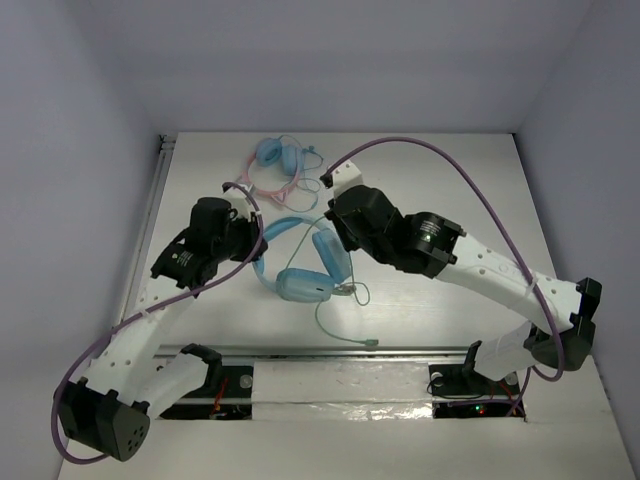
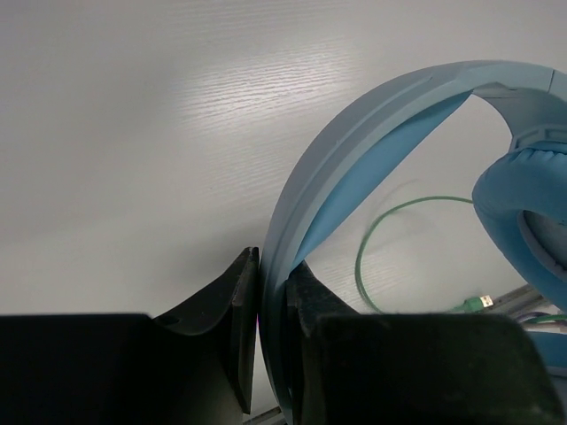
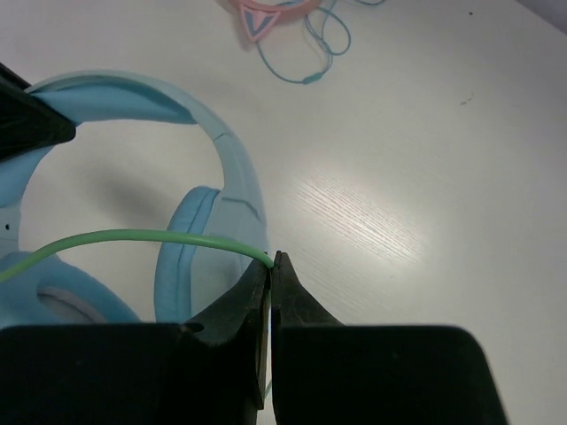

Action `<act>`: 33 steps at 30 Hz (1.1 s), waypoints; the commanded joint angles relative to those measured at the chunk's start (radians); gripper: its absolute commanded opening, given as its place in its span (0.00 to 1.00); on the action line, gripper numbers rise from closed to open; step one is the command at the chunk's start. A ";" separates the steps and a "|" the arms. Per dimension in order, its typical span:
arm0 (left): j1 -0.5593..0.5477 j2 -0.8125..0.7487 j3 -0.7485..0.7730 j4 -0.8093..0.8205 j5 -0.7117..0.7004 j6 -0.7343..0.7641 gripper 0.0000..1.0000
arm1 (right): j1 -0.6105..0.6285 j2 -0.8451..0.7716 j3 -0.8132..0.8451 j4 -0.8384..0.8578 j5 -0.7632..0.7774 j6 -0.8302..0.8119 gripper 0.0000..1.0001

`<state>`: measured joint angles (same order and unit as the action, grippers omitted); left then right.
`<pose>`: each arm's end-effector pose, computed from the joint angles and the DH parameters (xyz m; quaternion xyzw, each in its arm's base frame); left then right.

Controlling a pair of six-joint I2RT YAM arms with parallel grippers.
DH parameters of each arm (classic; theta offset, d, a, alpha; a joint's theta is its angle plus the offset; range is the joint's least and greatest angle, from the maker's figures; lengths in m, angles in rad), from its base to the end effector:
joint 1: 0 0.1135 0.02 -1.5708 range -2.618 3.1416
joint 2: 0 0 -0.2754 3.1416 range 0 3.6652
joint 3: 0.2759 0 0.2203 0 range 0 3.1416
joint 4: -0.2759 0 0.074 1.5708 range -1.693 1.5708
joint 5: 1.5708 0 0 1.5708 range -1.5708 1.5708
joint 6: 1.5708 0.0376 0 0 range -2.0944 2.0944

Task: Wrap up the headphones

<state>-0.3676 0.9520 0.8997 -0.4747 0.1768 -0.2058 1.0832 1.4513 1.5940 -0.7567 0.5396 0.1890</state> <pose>0.1572 -0.0676 0.3309 0.1137 0.8571 -0.2138 0.4547 0.1460 0.2342 0.4153 -0.2593 0.8246 0.0732 0.4975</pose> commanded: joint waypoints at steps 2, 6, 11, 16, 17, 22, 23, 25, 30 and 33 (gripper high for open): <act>-0.033 -0.018 0.036 0.096 0.191 0.000 0.00 | -0.034 -0.023 -0.023 0.014 0.030 -0.026 0.00; -0.033 -0.038 0.013 0.128 0.274 -0.009 0.00 | -0.060 -0.014 -0.058 0.040 0.008 -0.022 0.00; -0.033 -0.052 0.008 0.182 0.288 -0.036 0.00 | -0.071 -0.080 -0.140 0.099 0.013 0.021 0.05; -0.033 -0.036 0.031 0.179 0.196 -0.044 0.00 | -0.080 -0.173 -0.218 0.164 -0.003 0.050 0.16; -0.033 -0.035 0.031 0.194 0.243 -0.047 0.00 | -0.080 -0.196 -0.233 0.180 -0.021 0.050 0.20; -0.033 -0.027 0.056 0.209 0.276 -0.066 0.00 | -0.141 -0.230 -0.339 0.315 -0.110 0.073 0.22; -0.033 -0.030 0.065 0.205 0.262 -0.069 0.00 | -0.141 -0.242 -0.362 0.345 -0.122 0.085 0.22; -0.033 -0.030 0.099 0.199 0.257 -0.075 0.00 | -0.166 -0.293 -0.451 0.451 -0.179 0.092 0.22; -0.033 -0.016 0.160 0.214 0.306 -0.107 0.00 | -0.229 -0.362 -0.629 0.733 -0.338 0.127 0.27; -0.033 -0.002 0.179 0.228 0.351 -0.125 0.00 | -0.261 -0.382 -0.721 0.868 -0.455 0.150 0.29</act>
<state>-0.3977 0.9508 1.0077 -0.3466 0.4286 -0.2550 0.8459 1.1015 0.9134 -0.1612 0.2398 0.3069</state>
